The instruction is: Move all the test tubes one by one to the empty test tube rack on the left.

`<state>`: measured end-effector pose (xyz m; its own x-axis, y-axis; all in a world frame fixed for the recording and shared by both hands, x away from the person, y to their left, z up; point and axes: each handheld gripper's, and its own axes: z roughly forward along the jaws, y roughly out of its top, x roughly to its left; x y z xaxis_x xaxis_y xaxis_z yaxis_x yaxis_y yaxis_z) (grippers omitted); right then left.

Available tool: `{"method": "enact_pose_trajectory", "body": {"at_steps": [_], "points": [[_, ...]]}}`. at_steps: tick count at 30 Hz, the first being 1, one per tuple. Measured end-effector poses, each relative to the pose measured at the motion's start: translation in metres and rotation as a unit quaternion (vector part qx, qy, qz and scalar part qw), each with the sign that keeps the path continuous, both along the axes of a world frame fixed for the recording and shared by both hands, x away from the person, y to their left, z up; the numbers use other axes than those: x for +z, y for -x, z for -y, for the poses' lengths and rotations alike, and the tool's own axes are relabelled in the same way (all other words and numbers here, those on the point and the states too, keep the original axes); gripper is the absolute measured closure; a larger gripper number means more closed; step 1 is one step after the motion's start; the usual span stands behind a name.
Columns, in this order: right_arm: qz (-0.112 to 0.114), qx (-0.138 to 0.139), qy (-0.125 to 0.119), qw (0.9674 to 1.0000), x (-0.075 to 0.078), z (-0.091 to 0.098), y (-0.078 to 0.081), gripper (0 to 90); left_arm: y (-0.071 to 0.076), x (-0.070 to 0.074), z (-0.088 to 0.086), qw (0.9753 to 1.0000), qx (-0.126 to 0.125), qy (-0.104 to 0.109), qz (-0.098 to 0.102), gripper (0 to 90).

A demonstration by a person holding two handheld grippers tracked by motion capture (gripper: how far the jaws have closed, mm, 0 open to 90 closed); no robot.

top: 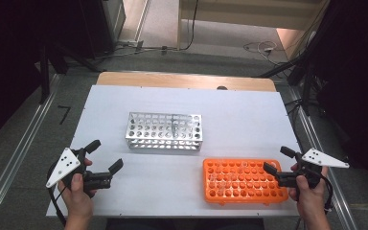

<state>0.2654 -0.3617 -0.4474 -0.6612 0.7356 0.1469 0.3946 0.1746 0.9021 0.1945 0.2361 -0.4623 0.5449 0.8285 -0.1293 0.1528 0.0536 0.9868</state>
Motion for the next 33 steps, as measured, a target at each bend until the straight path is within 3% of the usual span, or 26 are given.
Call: {"method": "enact_pose_trajectory", "body": {"at_steps": [5,9,16,33], "points": [[-0.011,0.012,0.006,0.9998,0.001,-0.01,0.002,6.9,0.001,0.001,0.001,1.0,0.006,-0.001,0.001,0.0],[-0.02,0.022,0.016,0.9994,0.0,-0.022,0.004,21.1,0.002,0.001,0.002,1.0,0.003,0.0,-0.001,0.0],[-0.045,0.074,0.046,0.9951,-0.006,-0.042,0.007,37.0,0.0,0.001,0.007,1.0,0.001,-0.006,-0.005,0.0],[-0.062,0.123,0.085,0.9868,-0.008,-0.06,0.008,46.9,0.0,0.001,0.013,0.9998,-0.005,-0.017,-0.008,0.0]]}}
